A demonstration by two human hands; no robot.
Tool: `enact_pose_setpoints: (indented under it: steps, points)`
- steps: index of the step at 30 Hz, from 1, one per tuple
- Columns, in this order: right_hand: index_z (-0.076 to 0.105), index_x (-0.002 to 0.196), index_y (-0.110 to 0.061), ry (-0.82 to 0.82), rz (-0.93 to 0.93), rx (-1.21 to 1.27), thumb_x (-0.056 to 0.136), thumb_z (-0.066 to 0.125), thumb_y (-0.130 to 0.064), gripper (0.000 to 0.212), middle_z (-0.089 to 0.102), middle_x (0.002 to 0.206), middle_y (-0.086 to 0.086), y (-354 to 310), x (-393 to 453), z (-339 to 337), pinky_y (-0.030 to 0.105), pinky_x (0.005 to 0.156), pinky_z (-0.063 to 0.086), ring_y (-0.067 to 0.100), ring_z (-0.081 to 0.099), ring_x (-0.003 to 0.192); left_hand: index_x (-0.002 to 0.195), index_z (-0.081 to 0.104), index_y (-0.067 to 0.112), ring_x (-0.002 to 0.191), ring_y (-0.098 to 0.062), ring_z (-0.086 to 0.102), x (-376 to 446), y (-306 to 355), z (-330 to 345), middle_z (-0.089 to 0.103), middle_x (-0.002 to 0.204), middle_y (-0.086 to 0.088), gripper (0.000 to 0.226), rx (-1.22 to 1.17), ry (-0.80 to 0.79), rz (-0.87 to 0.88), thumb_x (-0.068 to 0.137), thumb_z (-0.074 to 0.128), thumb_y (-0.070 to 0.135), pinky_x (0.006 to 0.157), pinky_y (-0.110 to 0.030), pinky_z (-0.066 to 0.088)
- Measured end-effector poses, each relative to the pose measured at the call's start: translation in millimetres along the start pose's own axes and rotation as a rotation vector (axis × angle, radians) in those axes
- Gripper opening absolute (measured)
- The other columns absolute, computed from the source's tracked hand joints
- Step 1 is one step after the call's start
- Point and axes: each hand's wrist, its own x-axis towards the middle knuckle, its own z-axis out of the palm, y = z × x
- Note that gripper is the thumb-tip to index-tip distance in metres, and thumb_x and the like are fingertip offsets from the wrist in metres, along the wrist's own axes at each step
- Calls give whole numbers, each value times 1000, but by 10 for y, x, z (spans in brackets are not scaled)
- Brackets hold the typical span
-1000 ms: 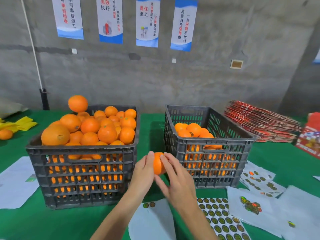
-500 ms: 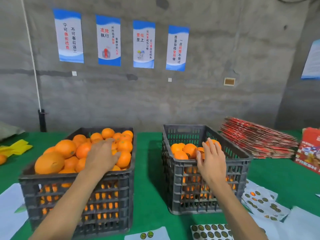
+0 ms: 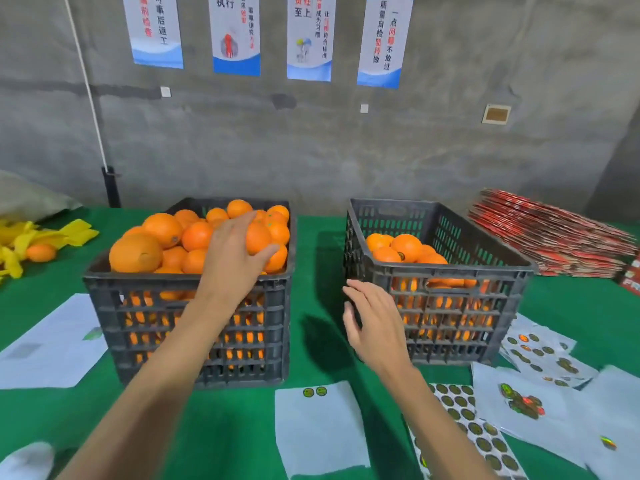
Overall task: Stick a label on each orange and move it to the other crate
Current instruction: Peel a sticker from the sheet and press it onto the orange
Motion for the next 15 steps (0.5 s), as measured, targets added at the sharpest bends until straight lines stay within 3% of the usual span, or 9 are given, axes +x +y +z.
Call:
enact_pose_setpoints:
  steps: [4,7,12,15]
  points:
    - [71,116,-11,-226,-8,44,96,64,-22,24,68,110,1,-231,-422,181,37,89,52,23,62,100,148,50,15,132,-24,50,-598,264,51,55,143,-6,70,-141,106,131,88,81,36,113,-38,39]
    - [72,120,-16,-467,147,46,101,59,-34,30,68,112,-1,-319,-701,329,40,90,50,23,58,104,149,50,19,134,-16,47,-1110,290,185,51,146,1,70,-232,53,110,89,79,40,113,-31,39]
    - [67,127,-19,-673,293,28,105,50,-38,34,62,119,2,-389,-1028,510,39,92,45,26,54,109,148,41,46,123,10,45,-1757,72,562,35,137,40,69,-400,-278,-191,87,74,55,98,-17,43]
    - [69,111,-21,-727,276,64,98,55,-53,38,57,105,1,-423,-1125,538,37,79,38,26,51,101,146,43,47,112,19,51,-1984,-134,818,46,135,28,69,-483,-352,-405,85,76,56,85,-9,42]
